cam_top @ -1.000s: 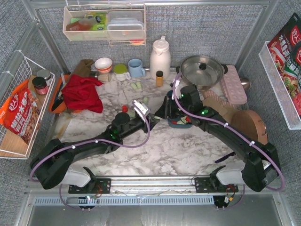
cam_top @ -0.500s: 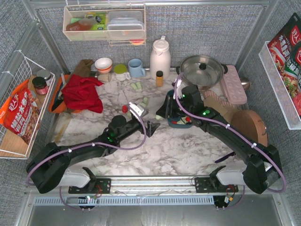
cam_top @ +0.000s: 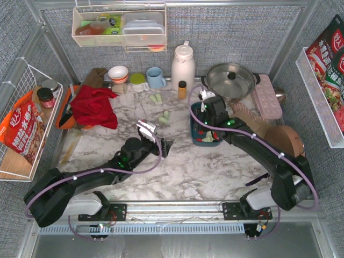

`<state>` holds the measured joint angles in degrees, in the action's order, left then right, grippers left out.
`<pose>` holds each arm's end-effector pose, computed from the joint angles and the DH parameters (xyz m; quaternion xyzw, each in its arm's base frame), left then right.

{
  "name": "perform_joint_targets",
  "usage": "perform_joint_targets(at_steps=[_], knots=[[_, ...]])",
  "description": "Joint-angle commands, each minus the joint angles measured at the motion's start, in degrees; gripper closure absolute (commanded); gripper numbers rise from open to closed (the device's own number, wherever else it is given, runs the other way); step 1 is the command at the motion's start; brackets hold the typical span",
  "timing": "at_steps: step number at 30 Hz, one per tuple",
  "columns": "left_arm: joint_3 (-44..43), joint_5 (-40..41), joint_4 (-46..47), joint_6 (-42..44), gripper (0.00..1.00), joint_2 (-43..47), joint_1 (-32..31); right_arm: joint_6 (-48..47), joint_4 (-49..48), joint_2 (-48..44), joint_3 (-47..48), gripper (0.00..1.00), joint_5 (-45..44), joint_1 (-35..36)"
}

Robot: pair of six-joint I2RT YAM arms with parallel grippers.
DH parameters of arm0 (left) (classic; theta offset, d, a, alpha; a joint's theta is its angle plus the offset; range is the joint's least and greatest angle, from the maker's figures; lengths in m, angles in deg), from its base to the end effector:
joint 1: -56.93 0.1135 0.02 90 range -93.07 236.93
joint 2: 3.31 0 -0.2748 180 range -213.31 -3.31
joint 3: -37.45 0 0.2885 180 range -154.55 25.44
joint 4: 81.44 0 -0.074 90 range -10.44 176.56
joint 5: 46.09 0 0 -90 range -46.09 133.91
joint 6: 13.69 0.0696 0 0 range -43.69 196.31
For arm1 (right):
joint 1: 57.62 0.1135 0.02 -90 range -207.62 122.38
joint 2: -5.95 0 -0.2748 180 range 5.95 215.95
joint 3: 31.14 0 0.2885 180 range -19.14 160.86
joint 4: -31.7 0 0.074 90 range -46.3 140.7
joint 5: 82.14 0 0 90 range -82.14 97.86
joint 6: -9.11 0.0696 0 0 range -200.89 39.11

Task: Mix the coffee capsules in the storage basket

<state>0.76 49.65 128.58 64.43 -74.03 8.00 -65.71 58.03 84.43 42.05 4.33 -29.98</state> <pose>0.2097 -0.2301 0.2014 0.1997 0.7035 -0.3131 0.6059 0.3338 0.1700 0.2809 -0.0798 0.8691 0.1529 0.4637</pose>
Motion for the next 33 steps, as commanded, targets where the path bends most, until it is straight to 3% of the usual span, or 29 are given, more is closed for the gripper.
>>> perform_joint_targets(at_steps=[1,10,20,22,29,33], knots=[[0.1,6.7,-5.2,-3.5,0.01,1.3,0.1,-7.4,2.3,5.4,1.2,0.97,-11.0,-1.8],[1.9,17.3,-11.9,-5.9,0.01,6.2,0.1,-8.1,0.5,16.1,7.6,0.89,-11.0,-4.5],[5.3,18.6,-13.9,-6.9,0.01,11.6,0.2,-6.3,-1.7,31.3,14.1,0.81,-10.9,-5.7],[5.7,19.1,-14.9,-7.0,0.01,12.8,0.2,-5.7,-1.9,32.3,13.9,0.74,-11.7,-6.3],[7.8,21.5,-15.4,-7.9,0.01,15.6,0.2,-2.2,-2.9,27.7,8.8,0.35,-11.1,-9.3],[8.5,22.4,-13.4,-8.3,0.01,15.5,0.2,-3.1,-2.0,20.8,5.5,0.25,-8.6,-9.2]])
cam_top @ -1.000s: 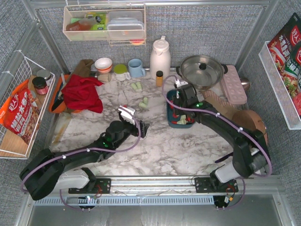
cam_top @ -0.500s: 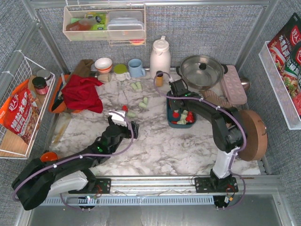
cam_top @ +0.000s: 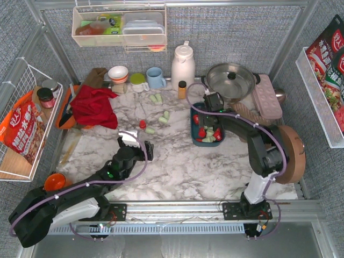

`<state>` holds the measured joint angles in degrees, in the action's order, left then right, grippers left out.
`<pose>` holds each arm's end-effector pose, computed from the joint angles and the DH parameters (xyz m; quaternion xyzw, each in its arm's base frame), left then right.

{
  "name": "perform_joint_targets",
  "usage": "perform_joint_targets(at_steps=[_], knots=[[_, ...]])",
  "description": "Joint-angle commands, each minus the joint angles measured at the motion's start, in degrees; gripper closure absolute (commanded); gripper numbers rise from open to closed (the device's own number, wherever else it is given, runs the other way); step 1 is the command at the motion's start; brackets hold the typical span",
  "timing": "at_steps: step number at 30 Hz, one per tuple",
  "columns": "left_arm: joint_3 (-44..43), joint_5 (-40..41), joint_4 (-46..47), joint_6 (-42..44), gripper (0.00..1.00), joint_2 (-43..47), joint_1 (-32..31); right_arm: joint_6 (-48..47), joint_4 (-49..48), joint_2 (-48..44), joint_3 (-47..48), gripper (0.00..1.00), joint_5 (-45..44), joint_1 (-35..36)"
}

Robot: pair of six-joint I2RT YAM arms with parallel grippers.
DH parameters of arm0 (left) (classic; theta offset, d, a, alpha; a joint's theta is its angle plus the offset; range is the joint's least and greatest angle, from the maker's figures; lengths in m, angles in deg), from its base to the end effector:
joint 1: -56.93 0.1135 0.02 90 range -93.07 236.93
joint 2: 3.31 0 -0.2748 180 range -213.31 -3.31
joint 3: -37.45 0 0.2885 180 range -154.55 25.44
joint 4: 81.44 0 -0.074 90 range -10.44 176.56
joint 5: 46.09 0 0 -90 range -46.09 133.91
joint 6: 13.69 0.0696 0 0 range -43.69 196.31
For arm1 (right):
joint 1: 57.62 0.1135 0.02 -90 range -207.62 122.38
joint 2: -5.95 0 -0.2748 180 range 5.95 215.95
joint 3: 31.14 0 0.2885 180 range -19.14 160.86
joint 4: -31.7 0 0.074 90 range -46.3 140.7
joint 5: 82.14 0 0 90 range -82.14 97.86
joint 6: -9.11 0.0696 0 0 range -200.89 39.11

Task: Mix the coffee capsules in the storage basket

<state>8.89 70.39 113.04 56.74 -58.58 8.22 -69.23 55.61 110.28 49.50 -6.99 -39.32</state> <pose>0.1912 -0.1706 0.1808 0.0515 0.7695 -0.1954 0.6058 0.4304 0.1236 0.1595 -0.0069 0.9257 -0.0237 0.3775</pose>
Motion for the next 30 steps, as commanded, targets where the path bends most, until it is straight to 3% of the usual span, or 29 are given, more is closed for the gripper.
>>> perform_joint_targets(at_steps=[1,8,13,18,22,27,28,29,30], knots=[[0.5,1.8,2.8,-0.6,0.01,-0.2,0.0,0.2,1.0,-6.8,-2.7,0.23,3.1,0.2],[-1.0,2.5,5.7,-1.8,0.01,-4.7,0.0,2.6,4.3,-19.0,-10.7,0.21,8.3,0.4],[-3.9,1.8,5.4,-2.2,0.01,-9.0,0.0,7.0,1.4,-23.9,-17.7,0.21,15.5,0.7],[-7.4,3.0,2.4,-3.6,0.01,-12.7,0.0,9.5,-5.0,-21.2,-19.2,0.21,22.8,0.7],[-10.7,7.7,-5.1,-7.0,0.01,-15.4,0.1,9.4,-14.4,-17.4,-19.7,0.21,27.9,0.7],[-15.7,8.9,-14.8,-11.2,0.01,-20.6,1.0,7.1,-24.3,-13.0,-20.7,0.2,27.5,0.5],[-17.0,8.7,-16.3,-11.9,0.01,-21.9,1.3,6.9,-26.9,-12.4,-21.4,0.18,26.7,0.5],[-18.2,8.4,-17.7,-12.6,0.01,-23.1,1.6,6.5,-29.0,-12.0,-21.9,0.04,25.8,0.5],[-19.5,7.9,-18.9,-13.2,0.01,-24.4,2.0,6.1,-30.2,-11.5,-21.9,0.01,24.9,0.4]])
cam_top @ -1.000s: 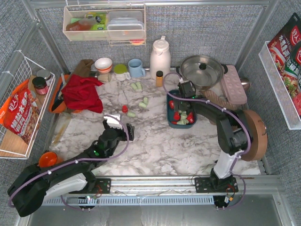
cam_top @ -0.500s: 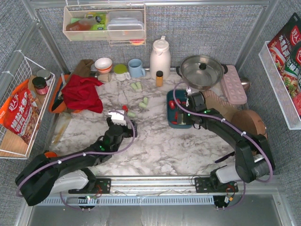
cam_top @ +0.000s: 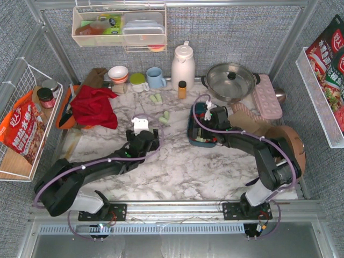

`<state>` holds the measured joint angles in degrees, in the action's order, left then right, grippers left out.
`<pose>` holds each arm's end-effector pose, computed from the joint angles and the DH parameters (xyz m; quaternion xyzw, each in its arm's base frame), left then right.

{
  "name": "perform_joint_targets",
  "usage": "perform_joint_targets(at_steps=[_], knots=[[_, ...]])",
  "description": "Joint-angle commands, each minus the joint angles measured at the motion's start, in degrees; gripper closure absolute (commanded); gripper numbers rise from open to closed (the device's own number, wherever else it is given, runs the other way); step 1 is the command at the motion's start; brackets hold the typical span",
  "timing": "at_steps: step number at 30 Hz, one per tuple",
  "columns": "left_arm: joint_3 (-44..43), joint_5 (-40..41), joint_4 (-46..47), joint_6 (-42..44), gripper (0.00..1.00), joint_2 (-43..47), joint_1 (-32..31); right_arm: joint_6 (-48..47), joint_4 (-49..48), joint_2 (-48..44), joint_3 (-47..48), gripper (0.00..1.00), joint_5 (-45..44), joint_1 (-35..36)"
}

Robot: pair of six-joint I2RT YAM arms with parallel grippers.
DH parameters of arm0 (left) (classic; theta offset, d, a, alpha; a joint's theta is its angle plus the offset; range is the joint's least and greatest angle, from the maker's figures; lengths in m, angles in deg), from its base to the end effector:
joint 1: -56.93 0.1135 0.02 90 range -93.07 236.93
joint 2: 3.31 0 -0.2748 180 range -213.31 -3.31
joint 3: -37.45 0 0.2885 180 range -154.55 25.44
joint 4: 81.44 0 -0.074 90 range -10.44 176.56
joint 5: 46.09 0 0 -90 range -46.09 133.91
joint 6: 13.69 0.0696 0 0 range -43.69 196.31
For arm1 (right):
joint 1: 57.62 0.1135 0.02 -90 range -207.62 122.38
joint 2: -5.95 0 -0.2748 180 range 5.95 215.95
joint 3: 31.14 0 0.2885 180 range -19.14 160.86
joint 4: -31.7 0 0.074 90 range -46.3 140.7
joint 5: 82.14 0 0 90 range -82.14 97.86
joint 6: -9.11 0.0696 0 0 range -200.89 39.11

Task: Mix the coffee capsules in the storage basket

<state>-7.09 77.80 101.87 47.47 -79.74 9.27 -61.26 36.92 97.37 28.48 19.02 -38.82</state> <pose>0.2417 -0.2076 0.1652 -0.0124 0.8357 -0.1057 0.5388 0.3607 0.1370 0.1505 -0.0369 0.8911 0.2283 0.3906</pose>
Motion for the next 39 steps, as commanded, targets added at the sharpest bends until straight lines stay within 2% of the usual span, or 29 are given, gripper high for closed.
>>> perform_joint_targets(at_steps=[1,7,13,16,22,26,32,39], knots=[[-4.7,0.0,-9.1,-4.4,0.01,-4.4,1.3,-2.3,-11.9,1.9,-0.5,0.01,-1.8,-0.2],[-12.6,-0.7,-16.0,-4.5,0.01,-11.5,3.7,-3.6,-5.5,-1.8,1.0,0.01,-4.0,-1.0],[-19.1,-4.0,-19.8,-5.9,0.01,-17.5,8.2,-8.3,5.8,-6.7,4.8,0.01,-7.5,-0.9],[-23.2,-7.1,-21.2,-4.2,0.01,-21.0,9.5,-8.5,4.9,-8.4,3.8,0.01,-7.8,-1.0],[-28.6,-12.7,-20.3,1.2,0.14,-26.1,11.6,-8.7,5.1,-12.1,2.8,0.01,-11.0,-1.0],[-30.1,-17.0,-20.8,2.1,0.21,-27.5,14.2,-3.0,3.2,-16.9,-0.3,0.01,-20.6,-1.5],[-31.3,-19.0,-21.0,4.0,0.23,-29.1,14.8,1.3,-1.5,-21.0,-5.1,0.01,-17.4,-4.2],[-33.8,-20.2,-22.9,6.7,0.32,-32.4,14.7,0.0,-0.2,-20.6,-4.9,0.02,-16.6,-5.0]])
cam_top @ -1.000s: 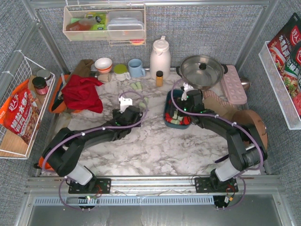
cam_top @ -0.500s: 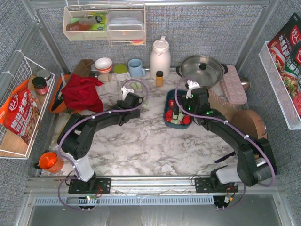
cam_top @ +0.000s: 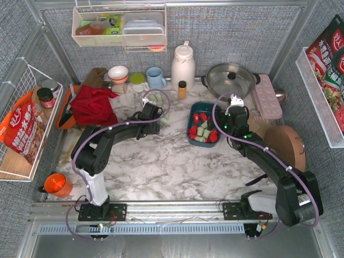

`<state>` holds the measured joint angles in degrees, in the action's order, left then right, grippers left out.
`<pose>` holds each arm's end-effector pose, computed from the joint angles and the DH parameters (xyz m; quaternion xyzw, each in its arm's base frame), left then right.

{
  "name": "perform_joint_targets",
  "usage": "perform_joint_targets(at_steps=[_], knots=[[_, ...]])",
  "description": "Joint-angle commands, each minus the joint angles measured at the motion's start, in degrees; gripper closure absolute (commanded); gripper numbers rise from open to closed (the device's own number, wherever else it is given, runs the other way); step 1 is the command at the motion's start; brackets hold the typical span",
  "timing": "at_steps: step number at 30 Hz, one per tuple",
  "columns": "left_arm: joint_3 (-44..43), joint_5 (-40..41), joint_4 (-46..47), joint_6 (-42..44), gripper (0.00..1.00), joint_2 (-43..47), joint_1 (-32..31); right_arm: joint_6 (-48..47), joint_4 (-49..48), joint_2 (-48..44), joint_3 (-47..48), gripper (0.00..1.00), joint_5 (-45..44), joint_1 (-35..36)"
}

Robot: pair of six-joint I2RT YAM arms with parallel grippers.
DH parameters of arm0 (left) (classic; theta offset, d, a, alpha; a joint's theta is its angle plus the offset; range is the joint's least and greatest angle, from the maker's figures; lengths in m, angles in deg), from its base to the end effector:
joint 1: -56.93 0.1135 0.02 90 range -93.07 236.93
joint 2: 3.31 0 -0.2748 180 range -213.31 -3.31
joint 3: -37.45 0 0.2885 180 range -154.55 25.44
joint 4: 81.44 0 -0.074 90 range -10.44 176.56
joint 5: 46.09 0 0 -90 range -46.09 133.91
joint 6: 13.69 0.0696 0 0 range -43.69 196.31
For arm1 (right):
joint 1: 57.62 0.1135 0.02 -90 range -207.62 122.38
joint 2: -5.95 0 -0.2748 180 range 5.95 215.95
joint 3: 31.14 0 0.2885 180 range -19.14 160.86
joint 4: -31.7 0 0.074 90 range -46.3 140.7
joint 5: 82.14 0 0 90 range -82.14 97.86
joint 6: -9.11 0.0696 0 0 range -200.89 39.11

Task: Mix the coffee capsules in the storage basket

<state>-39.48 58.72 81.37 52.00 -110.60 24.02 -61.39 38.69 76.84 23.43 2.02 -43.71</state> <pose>0.3841 -0.2274 0.1258 0.0228 0.9253 -0.0664 0.3727 0.3302 0.0745 0.2354 0.0687 0.8319 0.1170 0.5380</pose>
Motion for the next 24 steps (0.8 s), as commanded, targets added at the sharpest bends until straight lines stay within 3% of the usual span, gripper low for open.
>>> perform_joint_targets(at_steps=[1,8,13,18,24], knots=[[-1.8,-0.8,-2.9,2.4,0.35,-2.1,0.0,0.0,-2.0,-0.2,0.1,0.02,0.6,-0.1],[-3.8,-1.8,-5.9,3.1,0.54,-4.5,0.0,-1.0,-2.2,-0.1,0.4,0.11,2.8,-0.1],[-1.6,-3.9,-4.4,3.4,0.63,-0.8,0.0,-1.7,-1.6,0.7,1.2,0.18,5.1,-0.1],[5.0,-9.8,3.1,5.0,0.7,8.8,0.0,-1.5,1.0,1.2,3.1,0.22,9.6,0.1],[16.4,-22.4,19.4,9.3,0.73,21.1,-1.1,-1.2,6.4,0.4,5.9,0.29,17.1,2.2]])
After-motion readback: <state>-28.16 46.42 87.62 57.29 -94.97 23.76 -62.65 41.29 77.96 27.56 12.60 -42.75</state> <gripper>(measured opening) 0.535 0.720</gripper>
